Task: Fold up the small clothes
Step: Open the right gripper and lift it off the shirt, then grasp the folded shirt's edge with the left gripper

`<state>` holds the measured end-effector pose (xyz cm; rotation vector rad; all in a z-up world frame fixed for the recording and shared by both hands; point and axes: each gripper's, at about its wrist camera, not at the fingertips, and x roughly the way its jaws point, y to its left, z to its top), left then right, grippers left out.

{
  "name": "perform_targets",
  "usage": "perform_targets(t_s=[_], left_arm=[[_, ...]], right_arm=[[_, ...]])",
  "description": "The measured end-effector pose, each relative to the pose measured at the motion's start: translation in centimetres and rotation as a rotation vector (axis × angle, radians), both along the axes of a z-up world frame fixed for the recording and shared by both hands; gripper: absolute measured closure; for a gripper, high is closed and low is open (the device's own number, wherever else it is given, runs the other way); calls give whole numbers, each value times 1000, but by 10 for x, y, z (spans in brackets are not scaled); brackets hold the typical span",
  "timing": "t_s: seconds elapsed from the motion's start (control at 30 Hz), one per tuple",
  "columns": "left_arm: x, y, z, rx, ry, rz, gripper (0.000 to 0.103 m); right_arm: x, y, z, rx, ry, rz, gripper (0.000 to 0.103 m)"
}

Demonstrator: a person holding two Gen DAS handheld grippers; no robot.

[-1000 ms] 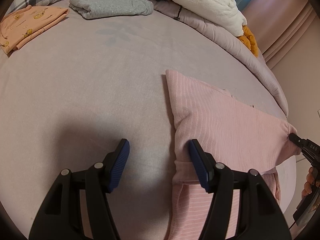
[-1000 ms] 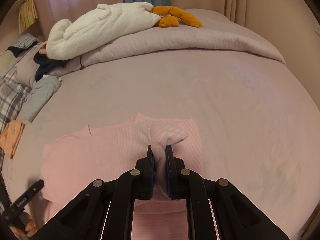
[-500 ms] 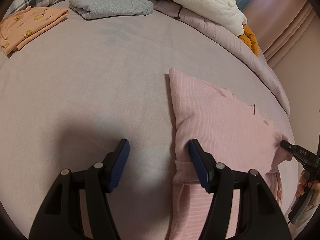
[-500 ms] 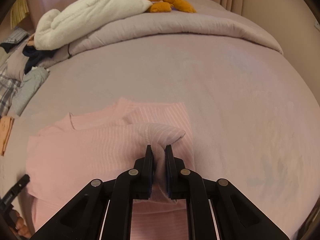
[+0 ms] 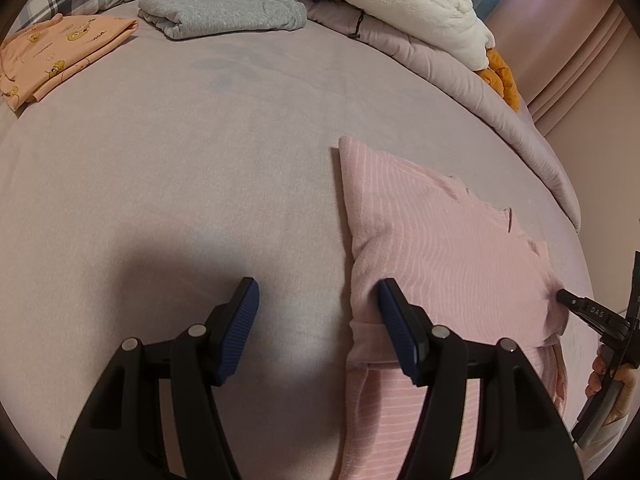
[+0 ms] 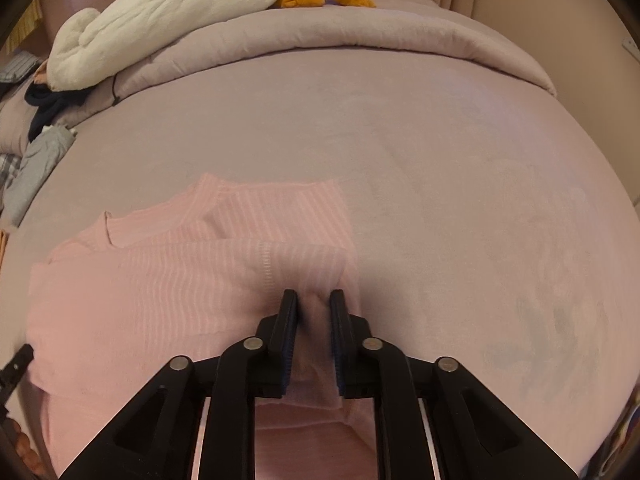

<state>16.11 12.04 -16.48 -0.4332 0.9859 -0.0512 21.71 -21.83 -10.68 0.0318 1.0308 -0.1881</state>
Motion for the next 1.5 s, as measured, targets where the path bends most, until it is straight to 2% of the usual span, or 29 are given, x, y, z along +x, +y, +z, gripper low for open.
perform_targets(t_s=[0.1, 0.23, 0.37, 0.5, 0.57, 0.7, 0.87, 0.97, 1.03, 1.1, 1.17, 1.23, 1.5], left_arm=[[0, 0, 0, 0, 0, 2, 39], [0, 0, -1, 3, -1, 3, 39], [-1, -1, -1, 9, -7, 3, 39], [-1, -1, -1, 10, -10, 3, 38], [-1, -1, -1, 8, -9, 3, 38], [-1, -1, -1, 7, -9, 8, 38], [-15, -4, 13, 19, 19, 58, 38], [-30, -11, 33, 7, -21, 39, 36], [-45, -18, 48, 27, -54, 43, 25], [-60, -24, 60, 50, -90, 48, 18], [-76, -31, 69, 67, -119, 38, 12], [-93, -37, 73, 74, -133, 22, 7], [-139, -50, 57, 109, -97, -12, 7]], right_arm=[[-7, -5, 7, -43, -21, -23, 90], [-21, -10, 10, 22, -26, -6, 90], [-26, -5, -3, 33, -5, 39, 90], [-21, -10, -22, 32, 35, 8, 90], [-20, -14, -26, 60, 30, -6, 90], [-23, -15, -27, 54, 7, -18, 90], [-43, -21, -9, 68, -49, -34, 90], [-68, -25, 12, 75, -111, -4, 90], [-88, -32, 22, 112, -136, 30, 84], [-106, -36, 31, 124, -161, 59, 60], [-122, -37, 36, 114, -180, 79, 49], [-138, -39, 38, 110, -184, 113, 47], [-183, -38, 19, 126, -137, 193, 45]])
